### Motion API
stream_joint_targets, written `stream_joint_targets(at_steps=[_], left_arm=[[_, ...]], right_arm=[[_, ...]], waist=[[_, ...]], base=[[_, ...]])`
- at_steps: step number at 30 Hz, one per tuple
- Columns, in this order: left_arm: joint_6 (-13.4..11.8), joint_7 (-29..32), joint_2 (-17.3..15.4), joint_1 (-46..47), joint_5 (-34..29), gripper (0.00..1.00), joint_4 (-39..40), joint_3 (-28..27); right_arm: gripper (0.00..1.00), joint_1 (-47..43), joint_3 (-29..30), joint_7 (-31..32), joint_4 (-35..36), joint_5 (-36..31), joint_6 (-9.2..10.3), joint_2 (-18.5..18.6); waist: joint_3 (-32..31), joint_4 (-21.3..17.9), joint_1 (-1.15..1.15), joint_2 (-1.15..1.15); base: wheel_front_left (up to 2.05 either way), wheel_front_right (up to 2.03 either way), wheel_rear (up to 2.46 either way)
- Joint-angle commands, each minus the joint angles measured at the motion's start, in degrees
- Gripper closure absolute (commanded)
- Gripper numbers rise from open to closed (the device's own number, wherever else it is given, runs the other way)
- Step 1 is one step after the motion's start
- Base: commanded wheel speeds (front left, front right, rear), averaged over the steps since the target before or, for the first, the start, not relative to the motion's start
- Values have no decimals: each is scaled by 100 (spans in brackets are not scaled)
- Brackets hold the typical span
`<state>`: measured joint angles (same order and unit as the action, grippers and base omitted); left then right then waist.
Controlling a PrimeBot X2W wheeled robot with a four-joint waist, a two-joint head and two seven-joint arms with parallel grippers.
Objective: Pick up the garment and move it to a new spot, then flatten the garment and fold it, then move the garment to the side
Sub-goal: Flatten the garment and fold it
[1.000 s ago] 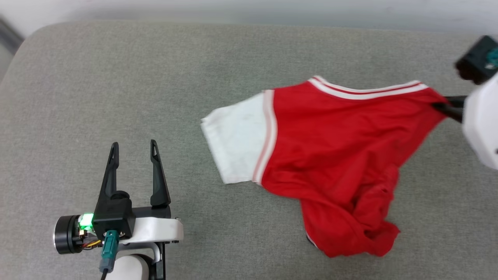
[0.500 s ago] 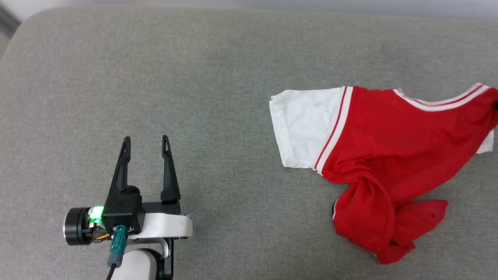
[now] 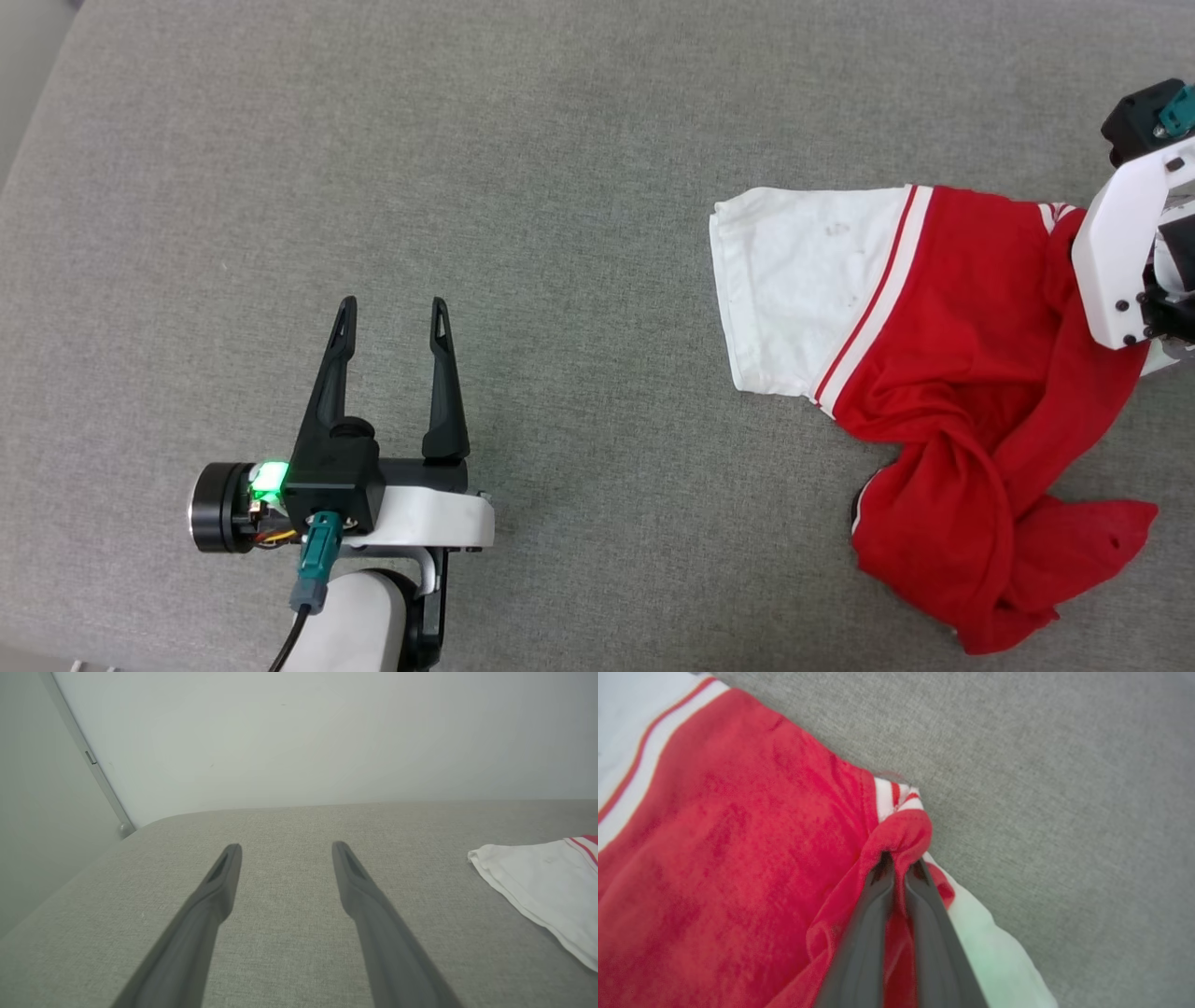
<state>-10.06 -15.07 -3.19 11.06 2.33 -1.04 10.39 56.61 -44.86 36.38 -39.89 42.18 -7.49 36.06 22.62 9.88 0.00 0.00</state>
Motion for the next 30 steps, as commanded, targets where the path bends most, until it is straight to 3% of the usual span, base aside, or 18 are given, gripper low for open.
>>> stream_joint_targets(at_steps=[1, 2, 3, 4, 10, 16, 22, 30], left_arm=[[-8, -14, 12, 0, 31, 0, -25, -12], [-21, -14, 12, -38, 36, 0, -41, -31], [-28, -14, 11, -83, 33, 0, -57, -59], [-24, -14, 10, -125, 28, 0, -79, -89], [60, -14, -162, -203, -49, 0, -71, -289], [191, -14, -395, -17, -38, 0, -127, -478], [474, -14, -678, 450, 29, 0, -415, -583], [1043, 177, -1049, 1637, 167, 0, -1084, -508]], right_arm=[[100, -289, -122, -42, -170, 37, -2, -151], [85, -280, -124, -157, -191, 34, -2, -158], [5, -255, -142, -298, -180, -11, -2, -141], [0, -231, -178, -433, -141, -62, -1, -96], [0, 5, -135, -1778, 349, -342, 3, 265], [0, -191, 553, -3504, 744, -798, 3, 225], [0, -881, 1873, -4930, 1213, -1843, 3, -337], [0, -2590, 3648, -5155, 2980, -3304, 4, -1579]], waist=[[-83, 0, 0, 0], [-131, -20, 0, 0], [-189, -53, 0, 0], [-253, -87, 0, 0], [-629, -359, 0, 0], [-872, -636, 0, 0], [-908, -890, 0, 0], [-759, -1135, 0, 0]], base=[[0, 0, 0], [0, 0, 0], [0, 0, 0], [0, 0, 0], [0, 0, 0], [0, 0, 0], [0, 0, 0], [0, 0, 0]])
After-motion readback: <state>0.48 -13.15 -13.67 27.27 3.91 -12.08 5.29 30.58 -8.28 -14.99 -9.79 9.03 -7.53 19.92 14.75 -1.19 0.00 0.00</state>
